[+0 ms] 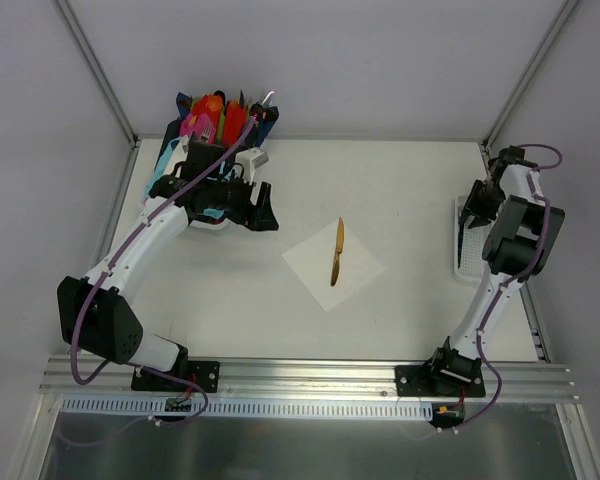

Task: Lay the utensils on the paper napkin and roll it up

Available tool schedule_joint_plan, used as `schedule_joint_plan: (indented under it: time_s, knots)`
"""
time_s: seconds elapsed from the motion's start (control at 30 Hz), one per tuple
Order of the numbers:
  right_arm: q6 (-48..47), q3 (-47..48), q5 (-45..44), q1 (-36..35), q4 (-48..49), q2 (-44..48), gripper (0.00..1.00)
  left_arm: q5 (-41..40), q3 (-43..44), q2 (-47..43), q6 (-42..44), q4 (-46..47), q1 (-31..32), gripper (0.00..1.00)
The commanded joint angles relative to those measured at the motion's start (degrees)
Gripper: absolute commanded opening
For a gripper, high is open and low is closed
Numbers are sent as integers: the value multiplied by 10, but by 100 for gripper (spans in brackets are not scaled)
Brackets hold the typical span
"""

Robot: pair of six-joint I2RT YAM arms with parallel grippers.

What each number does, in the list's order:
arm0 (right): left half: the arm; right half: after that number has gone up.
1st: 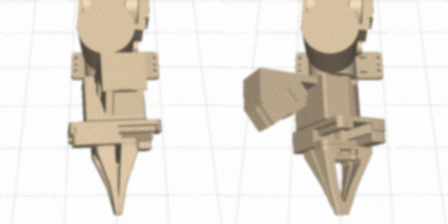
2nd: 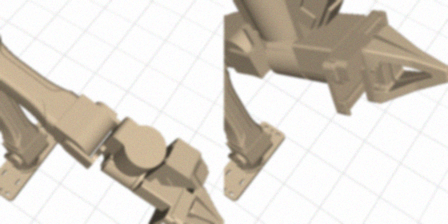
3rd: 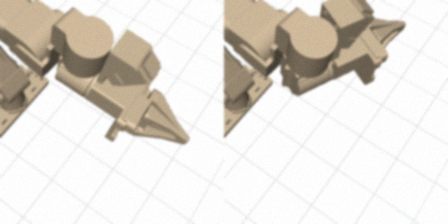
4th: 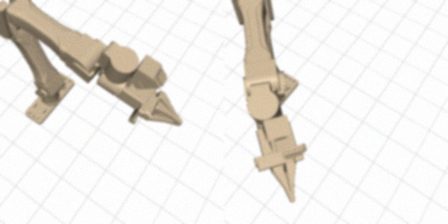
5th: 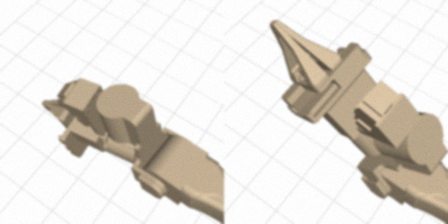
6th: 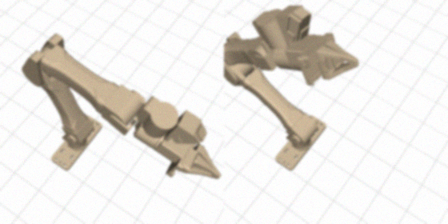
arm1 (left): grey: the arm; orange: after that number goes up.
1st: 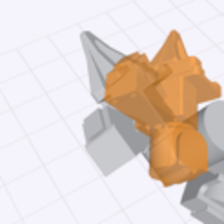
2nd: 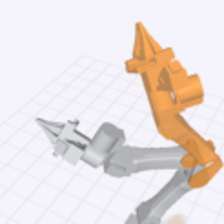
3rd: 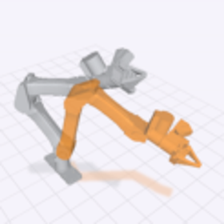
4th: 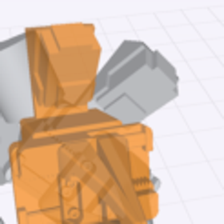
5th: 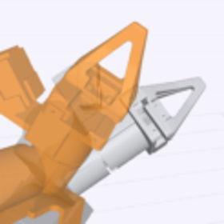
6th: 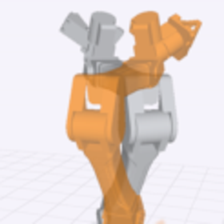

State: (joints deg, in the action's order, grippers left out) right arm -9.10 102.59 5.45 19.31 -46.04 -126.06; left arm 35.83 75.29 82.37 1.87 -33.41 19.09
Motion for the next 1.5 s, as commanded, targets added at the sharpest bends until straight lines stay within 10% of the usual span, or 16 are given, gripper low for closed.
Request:
schedule_joint_plan:
  time_s: [0.0,0.27,0.67,0.83,1.1,1.23,1.47]
  knots:
    - [-19,27,6,-6,-7,-14,36,20,23,6,-11,-6,-9,74]
    - [-36,31,-33,-23,-17,-38,34,29,35,22,-17,-13,-19,74]
    - [-38,23,-68,-31,-31,17,0,40,50,29,-16,-24,-43,74]
    - [-37,-5,-61,-30,-31,145,0,98,88,24,-36,-28,-99,99]
    - [18,-33,138,-29,-24,365,0,273,142,8,-40,-32,-194,99]
    - [181,-168,375,-63,168,460,0,349,131,-32,-33,-31,-198,99]
    - [367,-312,358,-250,464,556,0,384,108,-78,-77,-19,-173,93]
